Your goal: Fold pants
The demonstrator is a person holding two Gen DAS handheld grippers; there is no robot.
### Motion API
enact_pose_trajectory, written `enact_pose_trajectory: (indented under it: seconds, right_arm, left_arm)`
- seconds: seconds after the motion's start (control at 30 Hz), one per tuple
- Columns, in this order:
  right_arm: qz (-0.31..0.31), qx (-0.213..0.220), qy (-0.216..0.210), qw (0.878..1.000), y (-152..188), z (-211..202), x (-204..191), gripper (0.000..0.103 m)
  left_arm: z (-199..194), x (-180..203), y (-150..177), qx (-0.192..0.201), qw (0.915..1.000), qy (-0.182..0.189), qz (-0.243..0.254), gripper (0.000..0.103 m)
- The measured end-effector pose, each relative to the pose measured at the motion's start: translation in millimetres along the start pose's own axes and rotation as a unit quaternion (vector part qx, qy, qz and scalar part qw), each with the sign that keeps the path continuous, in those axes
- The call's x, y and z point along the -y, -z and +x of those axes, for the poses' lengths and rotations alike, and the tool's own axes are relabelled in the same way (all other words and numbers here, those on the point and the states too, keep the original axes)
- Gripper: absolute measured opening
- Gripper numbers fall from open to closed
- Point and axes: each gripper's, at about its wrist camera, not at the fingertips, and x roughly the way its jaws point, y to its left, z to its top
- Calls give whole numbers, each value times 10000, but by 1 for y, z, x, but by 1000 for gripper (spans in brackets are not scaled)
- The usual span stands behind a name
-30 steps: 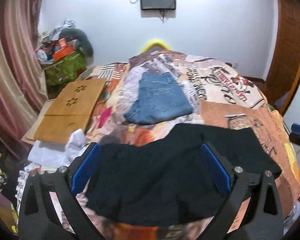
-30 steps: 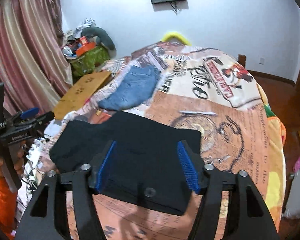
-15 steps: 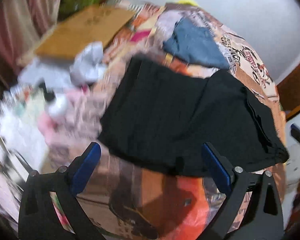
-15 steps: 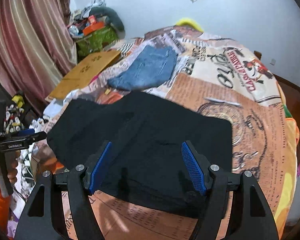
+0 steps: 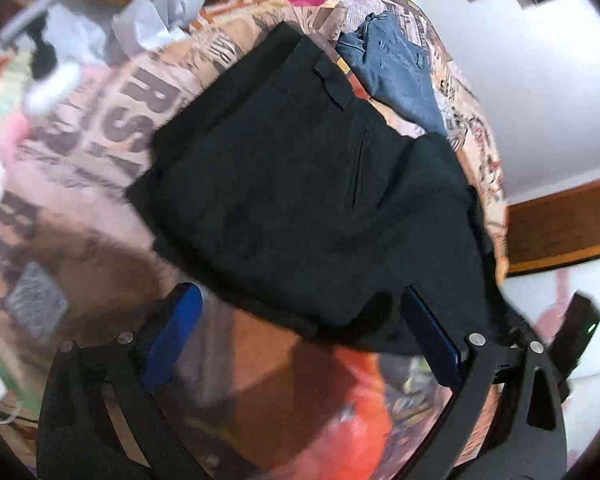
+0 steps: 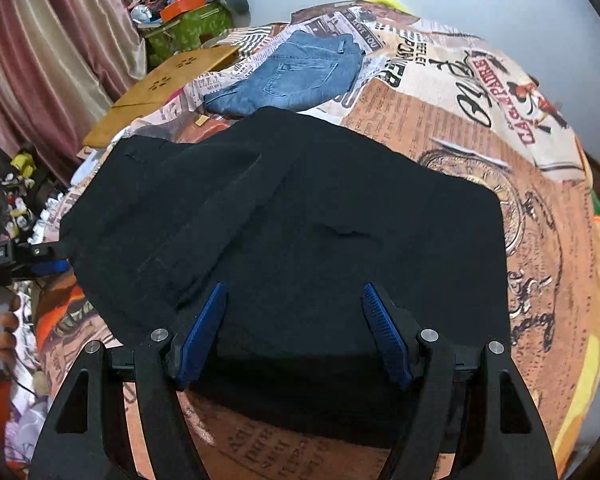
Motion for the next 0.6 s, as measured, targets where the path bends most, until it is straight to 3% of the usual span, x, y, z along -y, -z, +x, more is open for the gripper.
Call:
enact_pose_trajectory:
  seconds: [0.17,0.23,0.3,0.37,0.5,0.6]
  right_arm:
    - [41,-3,-71,10000,1,2,-1,68]
    - [62,1,-104,9999,1,3,-1,68]
    - [79,2,-135,9999,1,3,0,68]
    - [91,2,-161,9998,0,4,0,68]
    - [110,16,-196,9997,1,3,2,68]
    - [159,42,-234,9996,1,0,4,68]
  left_arm:
    - [18,-1,-19,-80,9997,108,-187,100]
    - [21,0,-25,-56,9997,24,-240,91]
    - [24,2,-29,-55,9996,-172,-226,61]
    - [27,1,-32,-90,9990,-370,-228,43]
    - [23,5,-34,3,9983,-550,-192,24]
    - [9,20,-34,259,9965,-782,125,18]
